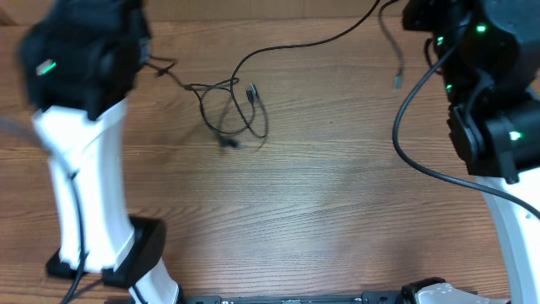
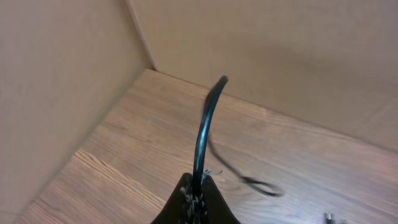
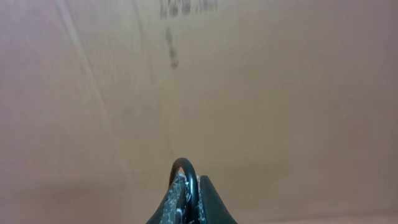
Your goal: Untangle cables
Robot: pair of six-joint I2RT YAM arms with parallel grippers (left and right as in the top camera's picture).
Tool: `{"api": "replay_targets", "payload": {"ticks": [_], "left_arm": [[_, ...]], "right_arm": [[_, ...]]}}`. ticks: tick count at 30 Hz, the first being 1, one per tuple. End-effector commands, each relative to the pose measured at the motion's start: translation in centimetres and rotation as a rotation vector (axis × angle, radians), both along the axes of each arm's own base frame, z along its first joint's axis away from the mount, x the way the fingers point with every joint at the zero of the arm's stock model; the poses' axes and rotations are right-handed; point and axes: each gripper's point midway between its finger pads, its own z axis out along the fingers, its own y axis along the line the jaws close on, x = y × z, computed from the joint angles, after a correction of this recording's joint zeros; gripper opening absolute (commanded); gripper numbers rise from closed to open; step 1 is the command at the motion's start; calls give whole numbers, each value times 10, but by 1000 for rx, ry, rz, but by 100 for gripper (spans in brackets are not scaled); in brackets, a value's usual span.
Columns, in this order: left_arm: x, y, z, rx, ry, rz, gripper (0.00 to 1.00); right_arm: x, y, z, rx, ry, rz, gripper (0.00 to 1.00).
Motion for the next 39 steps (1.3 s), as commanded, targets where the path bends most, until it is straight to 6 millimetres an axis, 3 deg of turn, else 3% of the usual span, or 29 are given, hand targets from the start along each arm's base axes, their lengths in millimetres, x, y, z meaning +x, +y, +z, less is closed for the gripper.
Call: {"api": "replay_targets", "payload": {"ticks": [1,6,7,8,9,10,11,19,23,30,34,39], "left_arm": [[-6,-7,-6,-102,12,-40,4],[-8,-5,-23,-99,81,-26,4],[-9,-5,-25,-98,95,-26,24],[-10,-6,-26,-101,98,-29,78],[-10,-8,-26,-109,100,-39,100],[-9,-10,-27,-118,102,-49,100],[-9,-12,-28,-124,105,-58,100],[-8,-22,-31,-148,124,-119,100],[-8,-29,-34,-175,135,-148,100],[-8,-39,-37,-216,146,-192,100],[-9,-43,-39,-235,157,-212,100],[-9,-48,-40,-252,160,-231,100]], "right_arm": [[-20,-12,37,-54,-88,-32,4],[-22,-12,35,-73,-73,-34,4],[-21,-12,29,-80,-49,-33,4],[-21,-12,27,-83,-39,-32,22],[-21,-12,24,-86,-28,-31,56],[-21,-12,21,-89,-16,-31,85],[-21,-12,18,-92,-5,-30,100],[-19,-2,-6,-75,87,28,100],[-9,23,-41,44,213,138,100],[32,74,-145,304,562,251,100],[54,113,-218,349,755,278,100],[63,153,-294,411,938,242,97]]}}
